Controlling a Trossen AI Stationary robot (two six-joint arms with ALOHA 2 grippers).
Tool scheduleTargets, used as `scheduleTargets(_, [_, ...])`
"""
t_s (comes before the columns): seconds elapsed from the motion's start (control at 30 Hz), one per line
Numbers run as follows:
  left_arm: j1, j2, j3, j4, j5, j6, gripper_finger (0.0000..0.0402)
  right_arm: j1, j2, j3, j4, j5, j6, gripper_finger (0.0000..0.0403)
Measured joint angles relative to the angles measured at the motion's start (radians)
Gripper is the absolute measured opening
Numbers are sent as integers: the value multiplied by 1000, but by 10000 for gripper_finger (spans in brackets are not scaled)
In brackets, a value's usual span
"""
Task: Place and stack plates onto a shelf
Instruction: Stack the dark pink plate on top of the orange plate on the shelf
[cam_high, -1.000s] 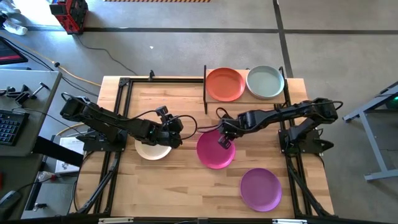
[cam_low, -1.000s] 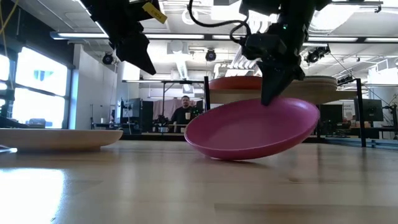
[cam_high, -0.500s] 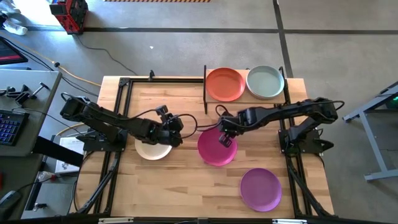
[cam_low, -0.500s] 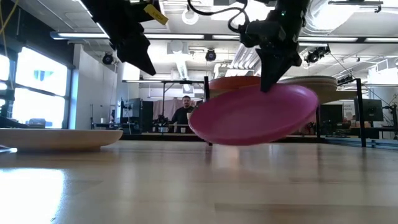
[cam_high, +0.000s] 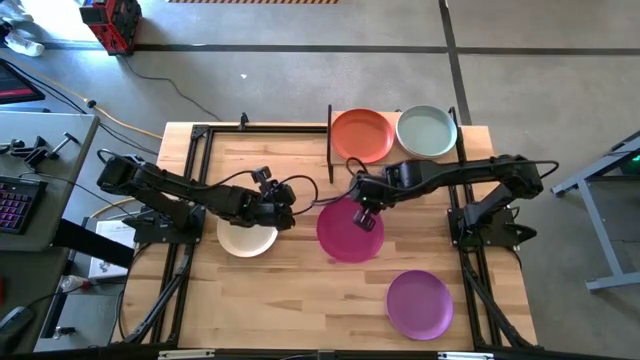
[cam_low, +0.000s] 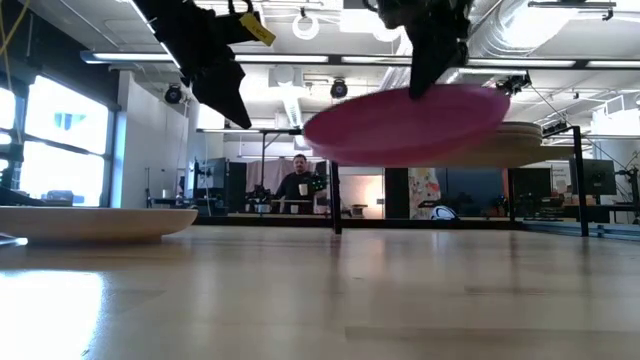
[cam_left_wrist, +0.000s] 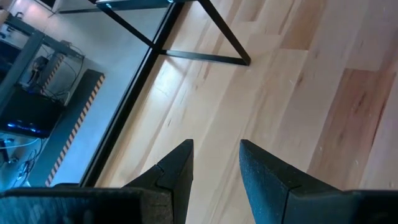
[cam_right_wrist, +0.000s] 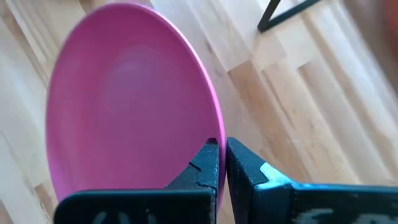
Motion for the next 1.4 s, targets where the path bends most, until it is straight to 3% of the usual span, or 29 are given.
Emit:
scheduleTargets(0.43, [0,0,0,0,-3,0,120,-118,0,235,-213,10,-116,0])
scheduleTargets(0.73, [0,0,0,3,-3,0,120,-308,0,368,-246,-4,-251,0])
scheduleTargets(0.87, [0,0,0,3,-3,0,120,-431,-1,415,-240,-61,-317,0])
scheduleTargets(1.23, [0,0,0,4,-3,0,119,-788,0,386,-100,-375,-379,0])
scheduleTargets(1.4, [0,0,0,4,-3,0,120,-889,0,324,-66,-402,-331,0])
